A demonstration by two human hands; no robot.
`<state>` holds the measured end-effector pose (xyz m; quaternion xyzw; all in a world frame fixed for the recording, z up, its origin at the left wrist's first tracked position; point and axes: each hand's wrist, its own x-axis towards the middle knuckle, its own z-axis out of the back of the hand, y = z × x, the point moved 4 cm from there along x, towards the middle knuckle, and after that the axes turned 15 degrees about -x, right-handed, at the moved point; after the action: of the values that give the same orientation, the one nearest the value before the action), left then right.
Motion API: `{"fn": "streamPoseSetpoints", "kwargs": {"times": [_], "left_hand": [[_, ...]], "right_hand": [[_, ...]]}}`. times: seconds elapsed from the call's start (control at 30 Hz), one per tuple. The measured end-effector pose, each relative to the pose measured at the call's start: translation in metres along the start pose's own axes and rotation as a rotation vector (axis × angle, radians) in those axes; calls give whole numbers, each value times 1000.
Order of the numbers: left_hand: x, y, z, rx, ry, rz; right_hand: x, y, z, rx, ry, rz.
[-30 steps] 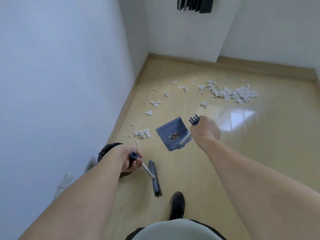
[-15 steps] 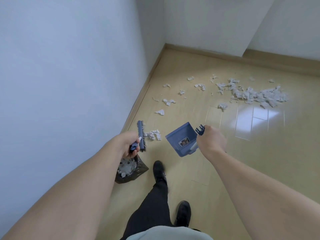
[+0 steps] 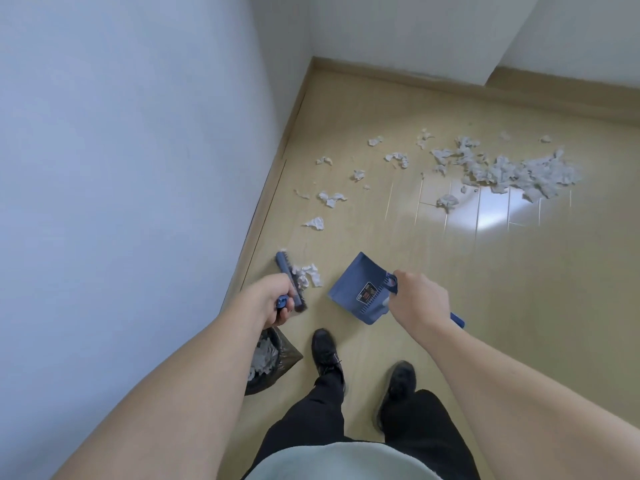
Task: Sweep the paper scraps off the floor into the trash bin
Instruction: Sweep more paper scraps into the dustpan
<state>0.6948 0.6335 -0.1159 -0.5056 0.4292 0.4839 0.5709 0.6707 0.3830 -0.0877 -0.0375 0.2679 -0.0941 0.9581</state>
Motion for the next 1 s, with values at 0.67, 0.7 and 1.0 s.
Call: {"fn": "streamPoseSetpoints", "kwargs": {"times": [0.67, 0.7, 1.0], "left_hand": [[21, -66, 15, 732, -146, -78], [17, -67, 14, 726, -141, -67], [-35, -95, 57, 673, -167, -42]], "right_hand": [[46, 28, -57, 218, 65, 27], [47, 30, -58, 221, 73, 35], [57, 27, -43, 208, 55, 36]]}}
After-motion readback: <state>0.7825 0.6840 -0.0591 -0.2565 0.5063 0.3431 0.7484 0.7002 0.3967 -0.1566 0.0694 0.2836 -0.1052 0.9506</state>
